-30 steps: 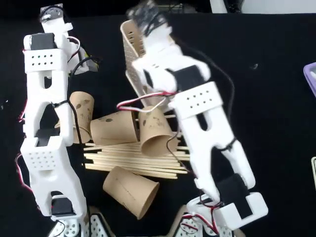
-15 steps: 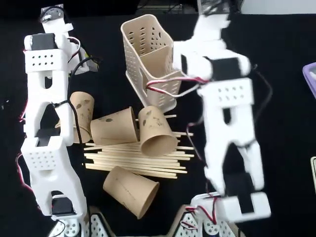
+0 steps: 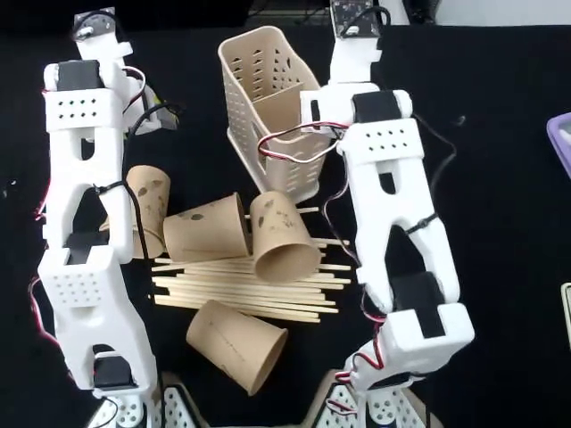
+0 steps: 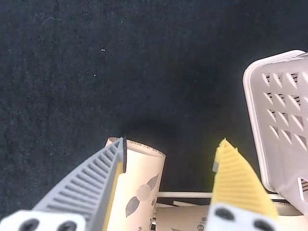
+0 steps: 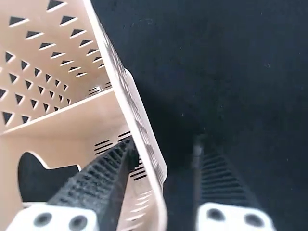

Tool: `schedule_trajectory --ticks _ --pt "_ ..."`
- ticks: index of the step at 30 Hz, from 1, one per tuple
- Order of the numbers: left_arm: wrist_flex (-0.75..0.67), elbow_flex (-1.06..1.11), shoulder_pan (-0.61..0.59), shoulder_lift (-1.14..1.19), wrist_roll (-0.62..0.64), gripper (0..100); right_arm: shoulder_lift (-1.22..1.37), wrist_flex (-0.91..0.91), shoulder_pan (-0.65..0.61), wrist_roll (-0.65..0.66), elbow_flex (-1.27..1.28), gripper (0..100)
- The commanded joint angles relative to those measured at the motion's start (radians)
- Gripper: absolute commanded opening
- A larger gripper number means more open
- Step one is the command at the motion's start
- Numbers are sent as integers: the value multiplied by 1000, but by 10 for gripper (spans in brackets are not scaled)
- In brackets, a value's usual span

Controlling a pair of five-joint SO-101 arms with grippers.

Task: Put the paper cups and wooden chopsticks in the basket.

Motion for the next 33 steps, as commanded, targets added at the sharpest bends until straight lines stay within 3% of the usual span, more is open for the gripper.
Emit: schedule_trajectory --ticks 1,5,14,18,26,33 --pt "3 -53 -1 -61 -6 300 -4 6 18 0 -28 8" --pt "3 -53 -1 -61 -6 300 -33 6 26 37 -64 12" --pt "-2 -62 -1 -61 -6 300 5 -25 29 376 -177 11" --pt "-55 -125 -1 -74 -6 300 33 -38 25 399 -183 11" --pt "-180 -481 24 -61 2 300 35 -29 29 393 -165 11" --pt "-261 -424 143 -61 -86 300 38 -29 28 393 -154 11"
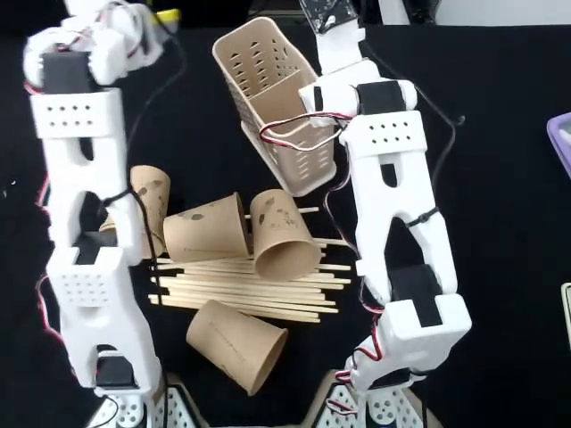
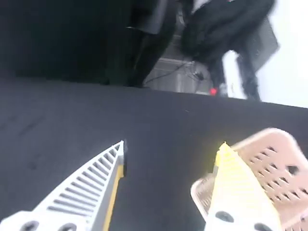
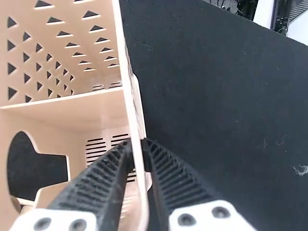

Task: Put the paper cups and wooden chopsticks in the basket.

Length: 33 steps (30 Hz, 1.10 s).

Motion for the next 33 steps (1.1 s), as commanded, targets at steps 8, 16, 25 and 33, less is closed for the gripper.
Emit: schedule_trajectory --ticks 8,16,25,33 --pt "-129 139 105 -58 -121 301 -8 -23 17 8 7 11" --pt "-233 357 120 -58 -121 302 -7 -21 17 8 7 11" --pt "-348 469 127 -58 -118 300 -2 -23 18 8 7 11" --pt "-327 312 127 -60 21 302 -2 -23 15 8 7 11"
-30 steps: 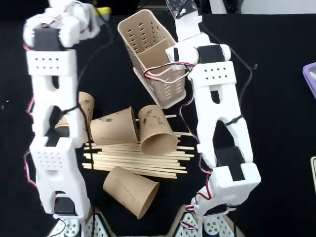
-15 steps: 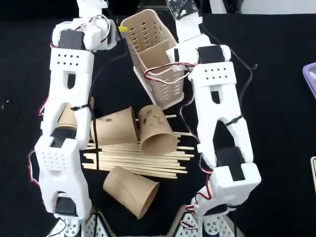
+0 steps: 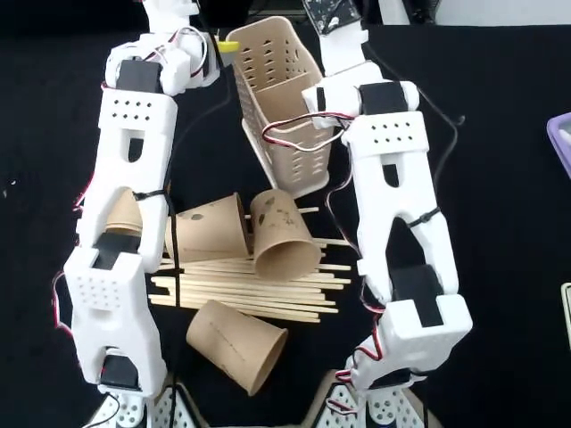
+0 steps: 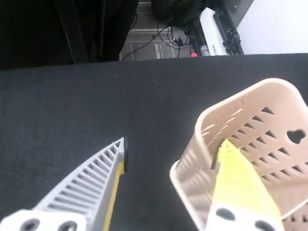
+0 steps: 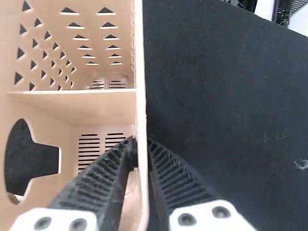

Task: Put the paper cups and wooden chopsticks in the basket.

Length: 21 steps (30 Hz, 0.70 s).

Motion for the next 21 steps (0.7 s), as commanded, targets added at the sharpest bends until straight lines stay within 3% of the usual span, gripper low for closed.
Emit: schedule_trajectory --ticks 1,21 --pt "18 -111 8 -34 28 301 -4 -23 6 11 -8 11" --pt "46 -85 1 127 20 295 -12 -112 9 11 101 11"
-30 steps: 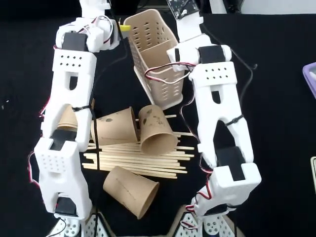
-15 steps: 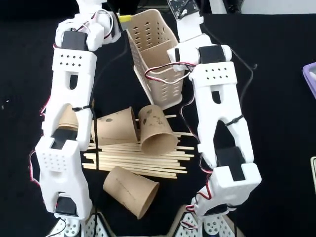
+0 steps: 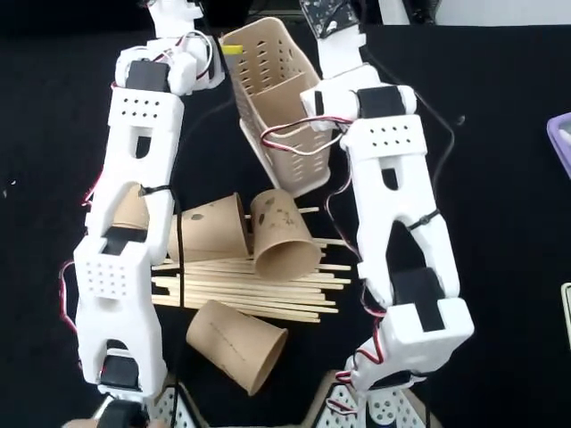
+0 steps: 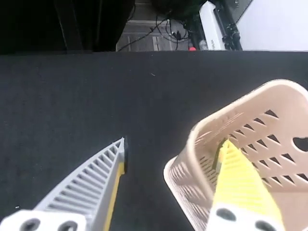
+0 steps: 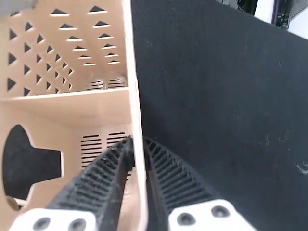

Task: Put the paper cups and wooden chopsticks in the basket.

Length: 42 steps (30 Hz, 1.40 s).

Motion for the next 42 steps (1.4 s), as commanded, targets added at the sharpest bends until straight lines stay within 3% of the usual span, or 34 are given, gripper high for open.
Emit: schedule_trajectory --ticks 1,5,7,9,17,22,30,36,42 --pt "29 -21 -4 3 -5 272 -5 -49 14 11 31 11" --pt "69 -30 -4 -6 -5 15 -5 -89 14 11 48 11" --pt "100 -30 -4 -8 -5 65 -5 -101 14 9 48 11" --pt "150 -62 -5 -15 -5 25 -5 -103 14 0 42 11" --pt "476 -265 -61 -32 -17 30 2 -186 37 -276 -38 11" --pt "623 -371 -76 -25 -103 30 2 -189 -2 -241 -36 11" --pt "726 -378 -139 -17 -107 30 2 -167 -35 -229 -27 11" --pt "724 -311 -159 2 -109 30 -5 -72 -40 -230 -36 19" --pt "724 -348 -145 -6 -110 60 2 41 -40 -230 -137 192"
